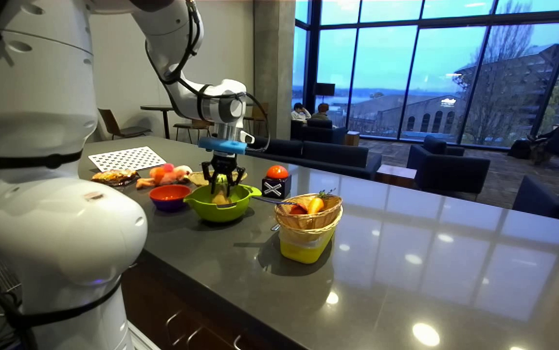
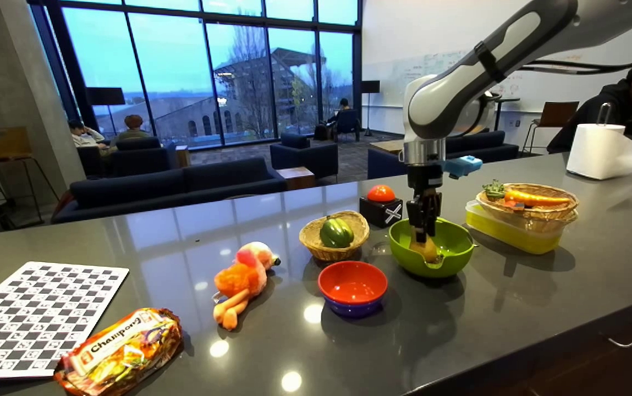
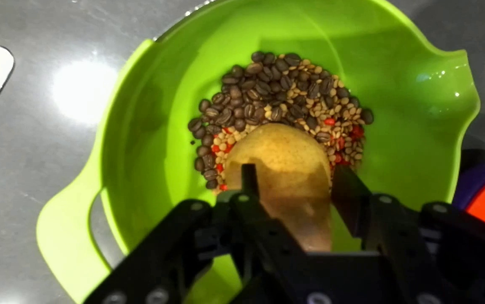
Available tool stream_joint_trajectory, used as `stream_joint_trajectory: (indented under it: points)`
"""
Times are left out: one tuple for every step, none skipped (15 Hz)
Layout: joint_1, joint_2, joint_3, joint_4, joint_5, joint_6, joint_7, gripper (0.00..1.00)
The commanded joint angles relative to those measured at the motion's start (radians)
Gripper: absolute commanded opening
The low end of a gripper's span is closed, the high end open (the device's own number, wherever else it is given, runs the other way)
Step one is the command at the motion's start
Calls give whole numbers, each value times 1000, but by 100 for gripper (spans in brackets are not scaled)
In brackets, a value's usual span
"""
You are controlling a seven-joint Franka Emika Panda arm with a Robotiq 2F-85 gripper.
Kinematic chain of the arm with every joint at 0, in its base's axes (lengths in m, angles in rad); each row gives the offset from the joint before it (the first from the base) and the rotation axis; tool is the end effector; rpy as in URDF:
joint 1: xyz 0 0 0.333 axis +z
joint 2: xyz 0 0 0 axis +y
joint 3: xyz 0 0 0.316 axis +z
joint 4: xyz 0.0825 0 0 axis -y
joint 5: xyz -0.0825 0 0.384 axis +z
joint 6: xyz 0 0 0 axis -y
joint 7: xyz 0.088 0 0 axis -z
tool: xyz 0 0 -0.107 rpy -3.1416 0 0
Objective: Put the pear in the orange bowl.
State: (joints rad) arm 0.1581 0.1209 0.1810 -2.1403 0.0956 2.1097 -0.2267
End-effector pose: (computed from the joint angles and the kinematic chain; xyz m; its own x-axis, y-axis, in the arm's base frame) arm 0.5076 0.1829 0.3381 0.8613 0.4921 -0.1265 0.4779 -0.8692 -0.1270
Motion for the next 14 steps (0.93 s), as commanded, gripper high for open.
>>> stream_joint_trajectory:
  points:
    - [-6,-21,-3,-19,-4,21,-28,20]
    - [-6,-23,-3,-19,-5,23,-27,19]
    - [-7,-23,-4,-19,-7,27,-28,67]
    - [-6,-25,-4,-20,-7,27,-27,67]
    - [-6,-23,-4,-20,-8,28,-29,70]
    - [-6,-23,-4,-20,-8,29,-32,75]
    - [-6,-23,-4,-21,-8,30,-35,82]
    - [-7,-20,-4,-20,-9,34,-42,88]
    - [-8,-18,-4,-20,-9,37,-47,95]
    - [-8,-16,-4,-20,-7,40,-51,99]
    - [-9,-13,-4,-20,-7,45,-60,100]
    - [-10,-11,-4,-20,-4,50,-70,100]
    - [-11,-8,-5,-20,-4,57,-80,100]
    - [-13,-3,-5,-19,0,64,-94,100]
